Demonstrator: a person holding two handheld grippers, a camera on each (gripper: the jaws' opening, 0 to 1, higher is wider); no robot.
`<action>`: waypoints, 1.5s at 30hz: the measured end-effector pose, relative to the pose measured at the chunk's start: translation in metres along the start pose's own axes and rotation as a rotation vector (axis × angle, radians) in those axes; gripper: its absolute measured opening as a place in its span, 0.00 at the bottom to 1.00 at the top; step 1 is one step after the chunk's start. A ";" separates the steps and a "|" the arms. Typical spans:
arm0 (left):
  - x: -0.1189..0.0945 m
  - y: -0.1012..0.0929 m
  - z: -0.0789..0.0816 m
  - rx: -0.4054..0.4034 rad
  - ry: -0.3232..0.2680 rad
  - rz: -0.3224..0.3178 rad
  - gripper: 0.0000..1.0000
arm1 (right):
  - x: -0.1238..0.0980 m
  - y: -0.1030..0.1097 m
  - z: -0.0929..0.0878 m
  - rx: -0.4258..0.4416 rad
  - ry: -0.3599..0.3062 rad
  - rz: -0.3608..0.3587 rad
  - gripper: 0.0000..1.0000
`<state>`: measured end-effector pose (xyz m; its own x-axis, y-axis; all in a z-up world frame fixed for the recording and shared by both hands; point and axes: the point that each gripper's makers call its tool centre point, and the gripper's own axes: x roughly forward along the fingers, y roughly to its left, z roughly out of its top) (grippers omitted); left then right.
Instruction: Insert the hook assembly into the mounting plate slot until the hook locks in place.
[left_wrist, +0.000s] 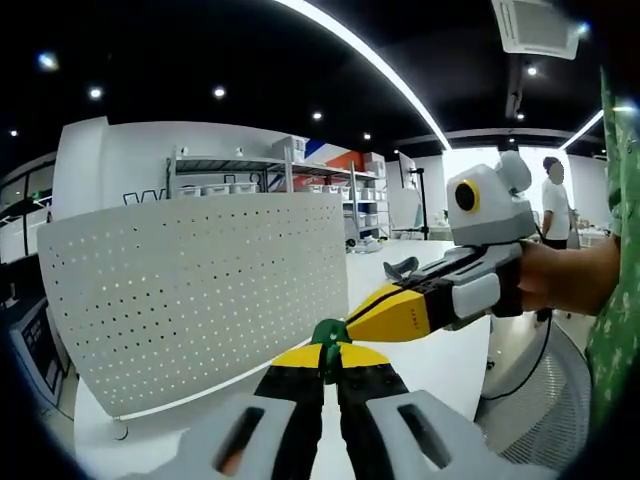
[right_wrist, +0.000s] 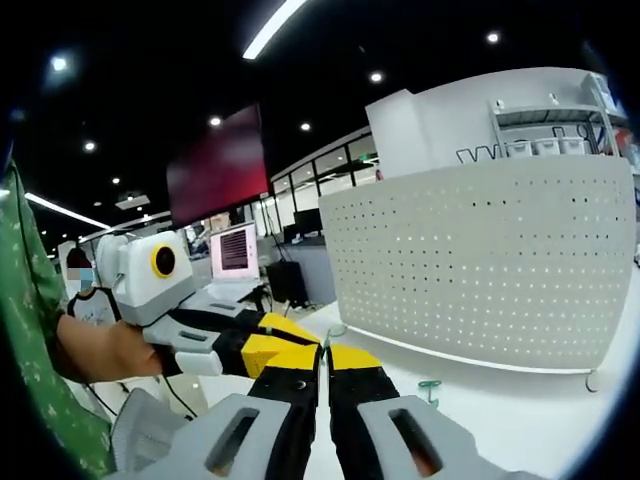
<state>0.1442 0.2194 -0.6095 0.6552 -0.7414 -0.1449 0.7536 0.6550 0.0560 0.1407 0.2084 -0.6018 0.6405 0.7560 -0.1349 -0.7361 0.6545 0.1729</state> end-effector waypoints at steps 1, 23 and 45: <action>0.000 0.000 0.000 0.000 0.000 -0.001 0.04 | 0.000 0.000 0.000 0.002 -0.001 0.000 0.01; 0.002 -0.001 -0.003 0.019 0.013 -0.005 0.04 | 0.000 0.003 0.000 -0.066 0.019 -0.015 0.00; 0.003 0.000 -0.004 0.011 0.016 -0.002 0.03 | 0.000 -0.001 0.000 -0.073 0.021 -0.028 0.11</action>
<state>0.1459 0.2176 -0.6135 0.6528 -0.7402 -0.1613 0.7555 0.6517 0.0670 0.1417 0.2076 -0.6019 0.6573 0.7366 -0.1590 -0.7321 0.6742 0.0973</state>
